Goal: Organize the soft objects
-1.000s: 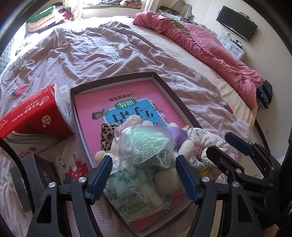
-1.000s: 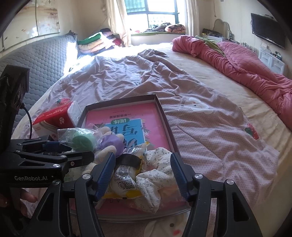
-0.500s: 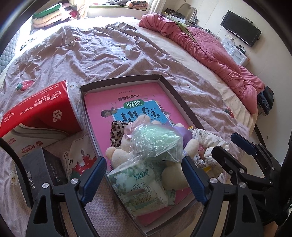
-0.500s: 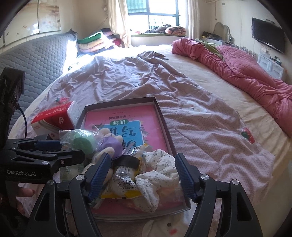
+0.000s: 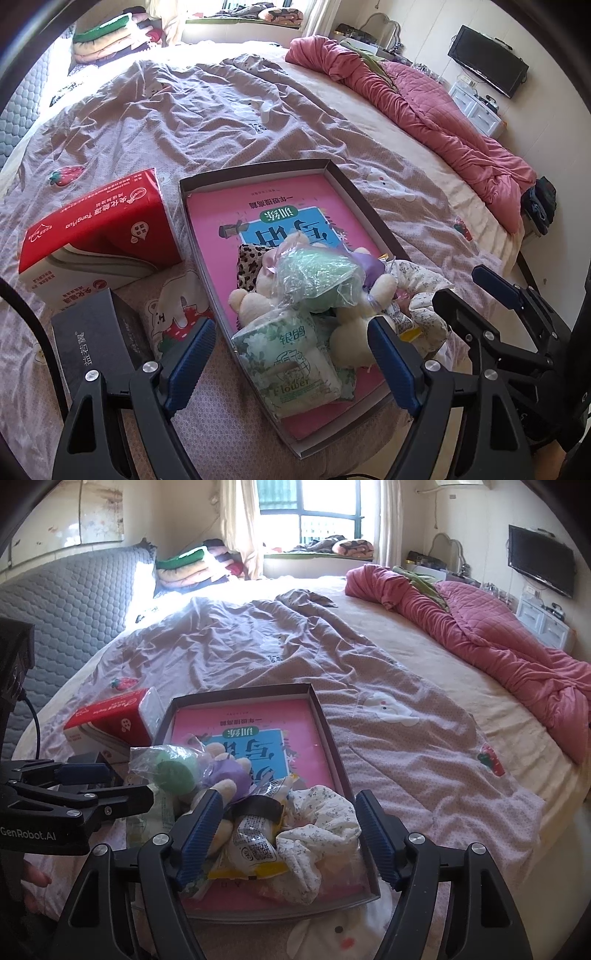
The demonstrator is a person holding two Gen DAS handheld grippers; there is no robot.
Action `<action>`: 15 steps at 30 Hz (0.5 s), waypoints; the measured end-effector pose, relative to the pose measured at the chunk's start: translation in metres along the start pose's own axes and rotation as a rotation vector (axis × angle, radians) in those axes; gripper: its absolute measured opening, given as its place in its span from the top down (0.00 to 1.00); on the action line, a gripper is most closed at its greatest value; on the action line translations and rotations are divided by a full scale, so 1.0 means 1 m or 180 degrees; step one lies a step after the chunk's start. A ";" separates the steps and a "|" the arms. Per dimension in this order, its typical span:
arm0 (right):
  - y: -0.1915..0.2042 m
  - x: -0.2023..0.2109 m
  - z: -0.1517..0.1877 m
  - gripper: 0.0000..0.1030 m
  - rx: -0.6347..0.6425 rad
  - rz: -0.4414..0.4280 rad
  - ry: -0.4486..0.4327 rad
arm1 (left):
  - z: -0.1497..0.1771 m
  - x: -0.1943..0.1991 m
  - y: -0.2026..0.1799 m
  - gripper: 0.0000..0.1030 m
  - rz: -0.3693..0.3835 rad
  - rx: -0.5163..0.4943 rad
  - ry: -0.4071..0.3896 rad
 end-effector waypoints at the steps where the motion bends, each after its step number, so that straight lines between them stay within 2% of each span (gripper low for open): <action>1: 0.001 0.002 0.000 0.26 0.0003 0.0008 -0.0011 | 0.000 0.002 0.000 0.19 -0.0008 0.0007 -0.0015; 15: 0.021 0.032 -0.003 0.26 -0.0031 -0.0005 -0.0168 | 0.007 0.032 0.013 0.19 -0.0190 -0.0012 -0.0157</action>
Point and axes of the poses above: each gripper's, at about its wrist camera, not at the fingertips, and x roughly against the way its jaws point, y to its left, z to its underside, the point moved 7 cm from there along -x, roughly the way its jaws point, and after that the axes turned 11 degrees about -z, right-handed, at the moved point
